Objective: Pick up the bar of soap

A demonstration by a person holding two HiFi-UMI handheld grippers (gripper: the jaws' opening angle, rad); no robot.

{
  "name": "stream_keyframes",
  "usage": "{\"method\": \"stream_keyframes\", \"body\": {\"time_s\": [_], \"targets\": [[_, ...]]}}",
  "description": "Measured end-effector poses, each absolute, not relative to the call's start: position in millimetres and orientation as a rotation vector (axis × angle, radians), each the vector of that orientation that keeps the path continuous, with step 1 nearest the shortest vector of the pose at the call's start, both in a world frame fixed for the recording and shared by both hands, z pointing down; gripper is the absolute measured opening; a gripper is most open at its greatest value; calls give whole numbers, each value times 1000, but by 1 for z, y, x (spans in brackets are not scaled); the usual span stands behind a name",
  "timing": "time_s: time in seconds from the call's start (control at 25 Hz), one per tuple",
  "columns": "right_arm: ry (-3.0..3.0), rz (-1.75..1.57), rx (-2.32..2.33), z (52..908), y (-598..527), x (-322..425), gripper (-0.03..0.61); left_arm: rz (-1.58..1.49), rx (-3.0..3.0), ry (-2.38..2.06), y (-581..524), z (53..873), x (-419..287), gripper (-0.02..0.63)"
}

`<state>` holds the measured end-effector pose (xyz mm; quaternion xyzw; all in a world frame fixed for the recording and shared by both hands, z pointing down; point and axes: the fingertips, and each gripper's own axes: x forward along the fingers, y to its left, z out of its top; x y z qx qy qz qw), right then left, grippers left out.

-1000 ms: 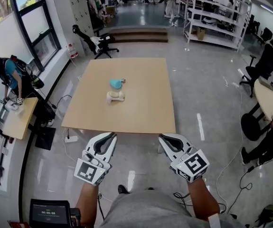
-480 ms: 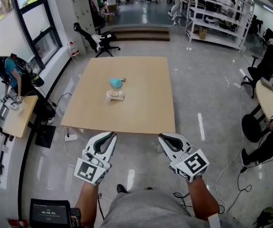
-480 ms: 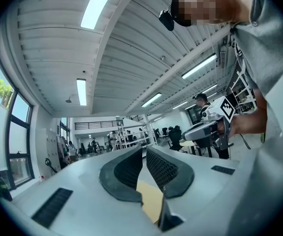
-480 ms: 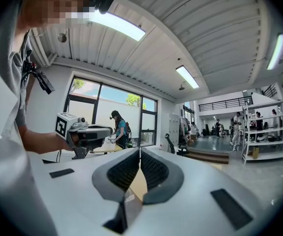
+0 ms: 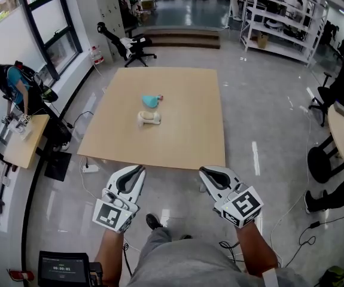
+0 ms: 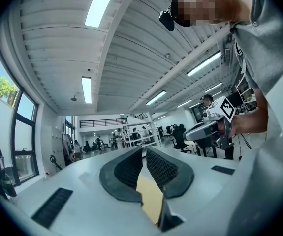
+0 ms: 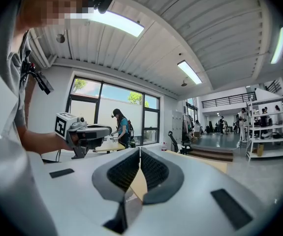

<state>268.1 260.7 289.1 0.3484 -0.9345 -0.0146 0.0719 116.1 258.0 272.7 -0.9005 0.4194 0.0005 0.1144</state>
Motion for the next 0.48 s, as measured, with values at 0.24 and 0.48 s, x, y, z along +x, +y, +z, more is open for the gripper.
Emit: {"method": "stream_keyframes", "body": {"time_s": [0.24, 0.48], "targets": [[-2795, -28, 1041, 293, 216, 238, 8, 17, -2658, 1231, 211, 279, 89, 31], [-2786, -16, 1050, 283, 176, 229, 8, 26, -2689, 1213, 170, 269, 84, 31]]}}
